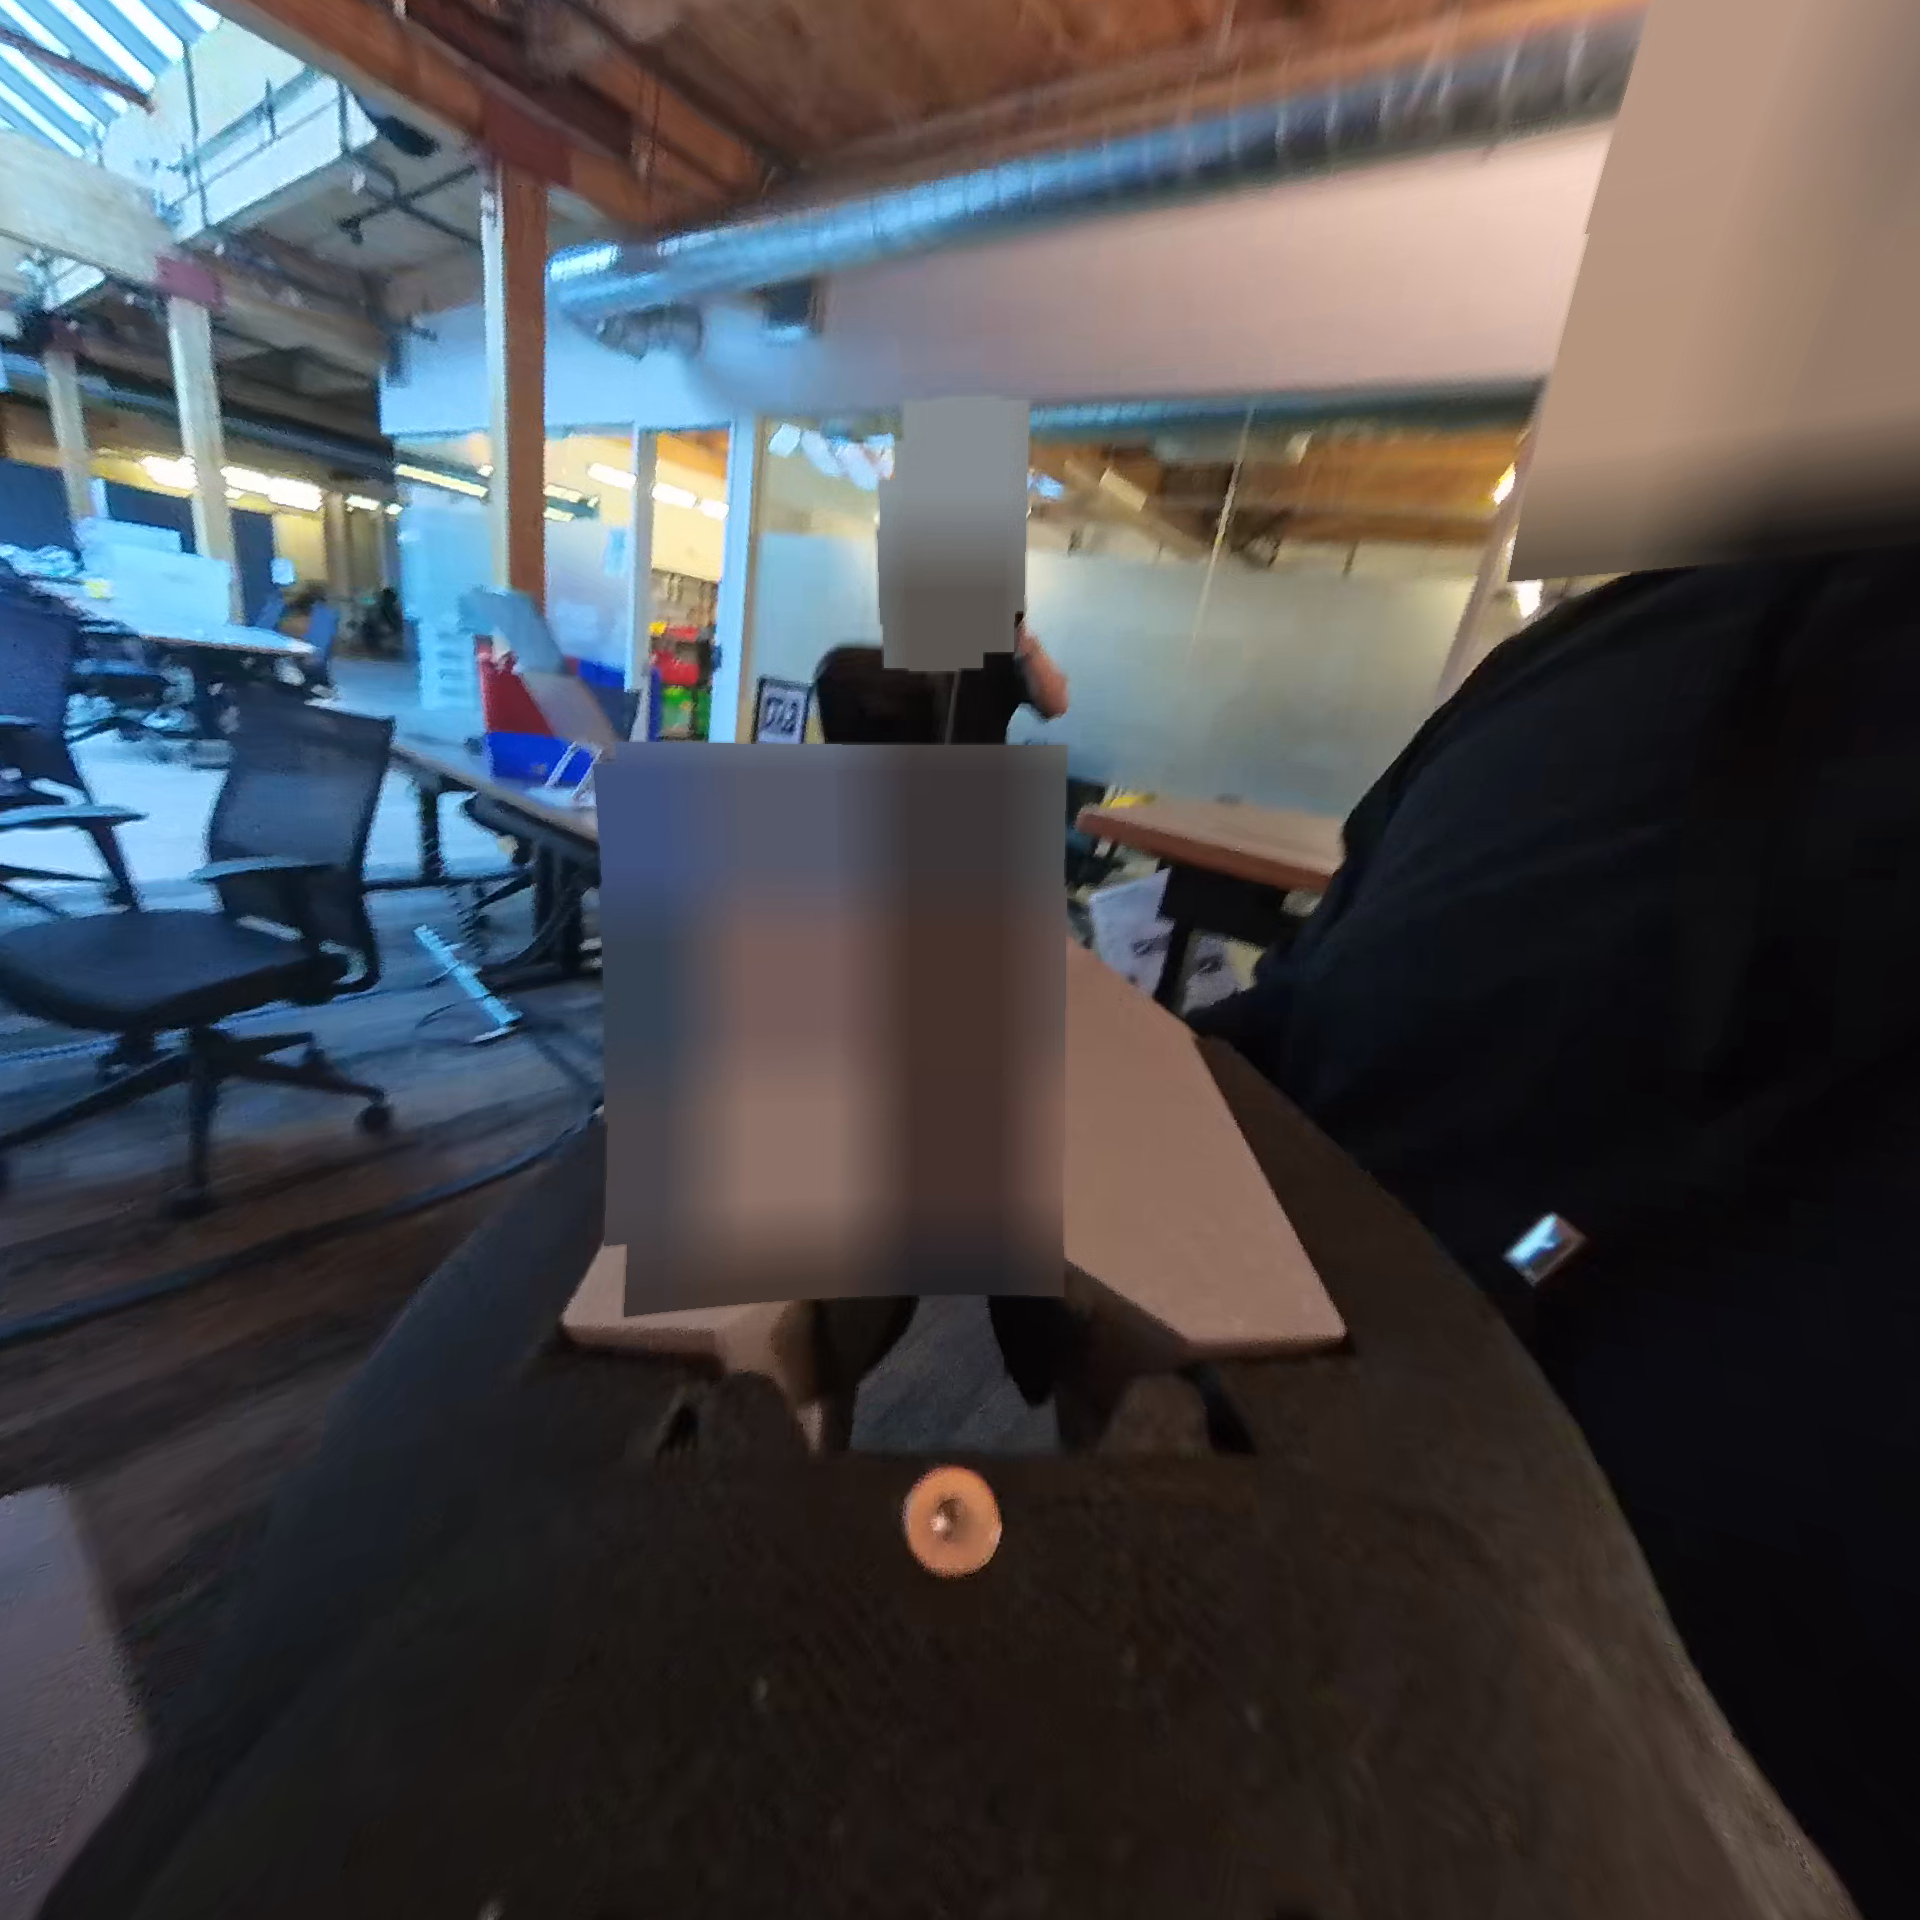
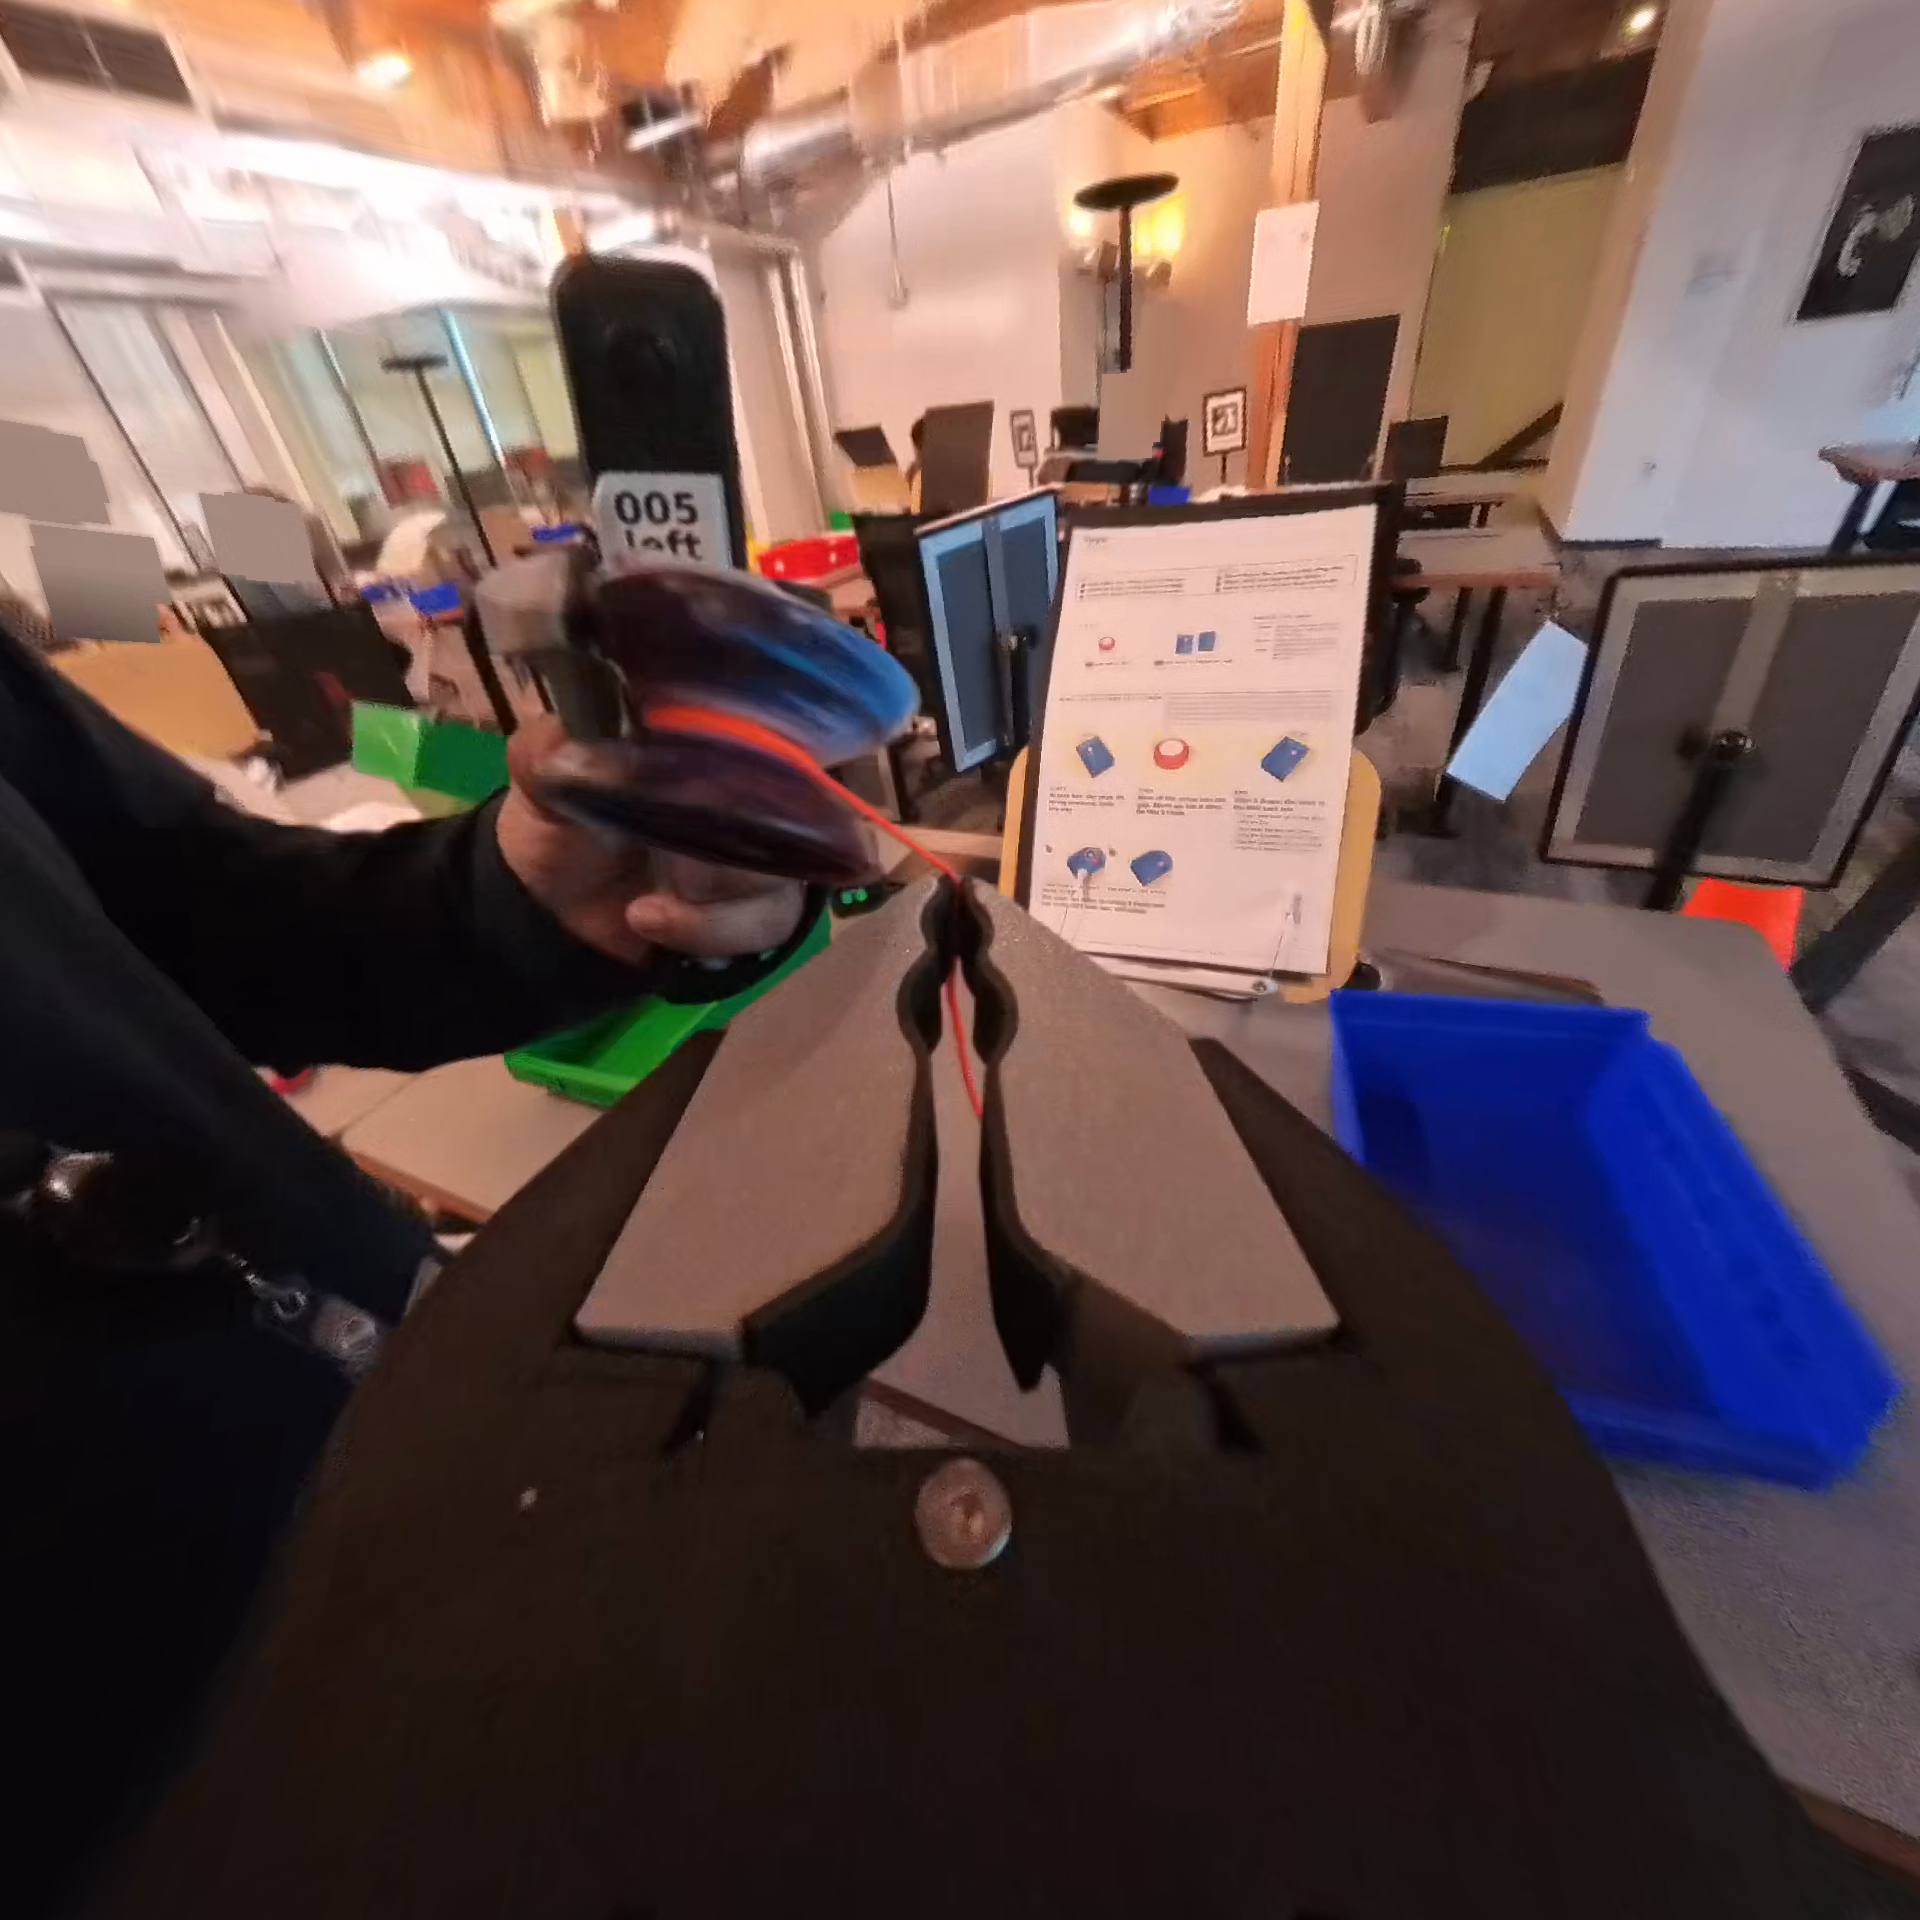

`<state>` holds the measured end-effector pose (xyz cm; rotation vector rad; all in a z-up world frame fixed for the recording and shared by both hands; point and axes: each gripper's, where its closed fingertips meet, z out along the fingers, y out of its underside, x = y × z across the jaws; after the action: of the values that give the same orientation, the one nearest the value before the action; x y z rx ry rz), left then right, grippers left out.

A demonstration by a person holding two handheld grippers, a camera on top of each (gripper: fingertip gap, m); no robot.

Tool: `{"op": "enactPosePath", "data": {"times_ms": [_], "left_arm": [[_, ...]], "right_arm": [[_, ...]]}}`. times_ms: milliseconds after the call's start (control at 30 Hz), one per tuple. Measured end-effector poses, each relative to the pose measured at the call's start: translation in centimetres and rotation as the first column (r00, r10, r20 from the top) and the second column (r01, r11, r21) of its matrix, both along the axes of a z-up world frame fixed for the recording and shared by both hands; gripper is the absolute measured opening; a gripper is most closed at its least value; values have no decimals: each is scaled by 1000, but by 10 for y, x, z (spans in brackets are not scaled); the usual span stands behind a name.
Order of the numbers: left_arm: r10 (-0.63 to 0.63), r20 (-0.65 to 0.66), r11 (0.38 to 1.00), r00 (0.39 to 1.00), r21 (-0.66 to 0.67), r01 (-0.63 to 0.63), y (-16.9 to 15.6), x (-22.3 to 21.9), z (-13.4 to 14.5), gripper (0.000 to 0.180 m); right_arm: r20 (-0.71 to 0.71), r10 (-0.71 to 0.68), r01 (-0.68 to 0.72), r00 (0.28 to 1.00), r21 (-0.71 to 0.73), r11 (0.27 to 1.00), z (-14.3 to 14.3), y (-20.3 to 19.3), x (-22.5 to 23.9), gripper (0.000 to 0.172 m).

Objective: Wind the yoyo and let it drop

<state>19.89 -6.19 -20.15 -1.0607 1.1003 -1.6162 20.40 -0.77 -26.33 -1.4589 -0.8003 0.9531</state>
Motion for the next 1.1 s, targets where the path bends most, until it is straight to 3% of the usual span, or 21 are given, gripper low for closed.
{"op": "enactPosePath", "data": {"times_ms": [200, 333, 433, 600, 700, 833, 967, 1033, 1067, 1100], "left_arm": [[-47, 61, 998, 997, -44, 50, -7, 4, -1, 0], [74, 125, 995, 989, -80, -64, 20, -9, 13, 1], [189, 153, 978, 970, -116, -172, 45, -21, 21, 2], [354, 50, 935, 934, -53, -351, 67, -19, 4, 2], [428, -40, 902, 903, 77, -424, 73, -10, -19, 3], [455, -144, 888, 879, 144, -436, 82, -4, -49, 4], [479, -223, 876, 849, 184, -446, 92, -11, -68, 3], [546, -302, 835, 781, 275, -477, 103, -18, -86, 1], [541, -318, 838, 778, 283, -467, 104, -19, -90, 0], [481, -279, 875, 831, 214, -435, 96, -18, -82, 0]], "right_arm": [[-81, 53, -59, 995, -71, 996, -21, -7, -20, 0], [-142, 88, -107, 986, -138, 985, -24, -15, -31, 0], [-95, 111, -127, 989, -188, 974, -41, -17, -44, 0], [-70, 181, -193, 981, -247, 950, -45, -30, -62, 0], [-38, 200, -203, 979, -251, 947, -45, -36, -68, 0], [14, 241, -229, 970, -262, 938, -39, -41, -63, 0], [190, 210, -176, 959, -184, 967, -29, -35, -42, 0], [219, 246, -221, 944, -133, 966, -11, -41, -36, 0], [205, 268, -245, 942, -128, 961, 0, -43, -35, 0], [206, 280, -256, 937, -136, 957, 5, -42, -34, 0]]}}
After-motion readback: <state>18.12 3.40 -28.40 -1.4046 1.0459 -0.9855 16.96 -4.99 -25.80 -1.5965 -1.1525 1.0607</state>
